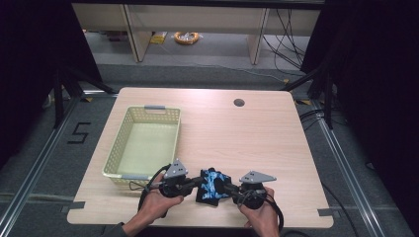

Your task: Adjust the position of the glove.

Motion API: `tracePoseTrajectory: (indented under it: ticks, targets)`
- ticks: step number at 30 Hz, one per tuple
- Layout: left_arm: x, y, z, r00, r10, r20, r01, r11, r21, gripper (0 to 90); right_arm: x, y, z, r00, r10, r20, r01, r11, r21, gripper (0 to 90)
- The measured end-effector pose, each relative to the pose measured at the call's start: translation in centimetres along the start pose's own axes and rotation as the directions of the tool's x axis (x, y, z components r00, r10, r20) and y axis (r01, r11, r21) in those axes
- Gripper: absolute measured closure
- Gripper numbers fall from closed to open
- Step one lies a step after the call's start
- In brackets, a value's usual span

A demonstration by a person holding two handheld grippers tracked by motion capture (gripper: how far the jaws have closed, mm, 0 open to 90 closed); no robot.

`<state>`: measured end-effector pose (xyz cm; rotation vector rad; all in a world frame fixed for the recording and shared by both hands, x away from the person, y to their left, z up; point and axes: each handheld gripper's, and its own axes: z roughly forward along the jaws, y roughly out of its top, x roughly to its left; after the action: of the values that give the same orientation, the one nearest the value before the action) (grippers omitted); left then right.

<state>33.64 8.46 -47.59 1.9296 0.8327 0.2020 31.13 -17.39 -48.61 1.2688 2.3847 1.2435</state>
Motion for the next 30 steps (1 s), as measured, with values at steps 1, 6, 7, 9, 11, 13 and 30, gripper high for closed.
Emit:
tracePoseTrajectory:
  ticks: [1,6,7,9,11,13,30]
  targets:
    - [0.1,0.1,0.0,1.0000,-0.005,0.005,0.005,1.0000,-0.006,89.5,-0.1,-0.1,0.2,0.9999,-0.013,0.001,0.013,1.000,-0.011,79.2]
    - [0.8,0.2,0.4,0.9998,-0.021,0.005,0.021,0.9997,0.009,89.4,0.3,0.0,0.4,0.9980,-0.060,-0.020,0.060,0.998,-0.003,72.6]
    - [0.9,0.1,0.5,0.9997,-0.023,0.000,0.023,0.9997,0.013,89.4,0.5,0.2,0.5,0.9967,-0.080,-0.014,0.080,0.997,-0.006,71.9]
    - [1.0,0.0,0.6,0.9996,-0.028,0.006,0.028,0.9994,0.019,89.4,0.8,0.4,0.7,0.9944,-0.101,-0.033,0.101,0.995,0.006,71.1]
    - [1.0,0.0,0.6,0.9995,-0.031,-0.003,0.031,0.9994,0.015,89.4,0.8,0.6,1.4,0.9875,-0.154,-0.036,0.154,0.988,0.015,68.9]
    - [1.0,0.0,0.6,0.9997,-0.025,-0.005,0.025,0.9994,0.022,89.4,0.7,0.8,2.0,0.9782,-0.200,-0.056,0.202,0.979,0.035,68.2]
    - [1.3,0.9,1.2,0.9995,-0.033,-0.003,0.033,0.9994,0.008,89.4,1.6,1.7,1.4,0.9468,-0.302,-0.110,0.308,0.950,0.041,89.4]
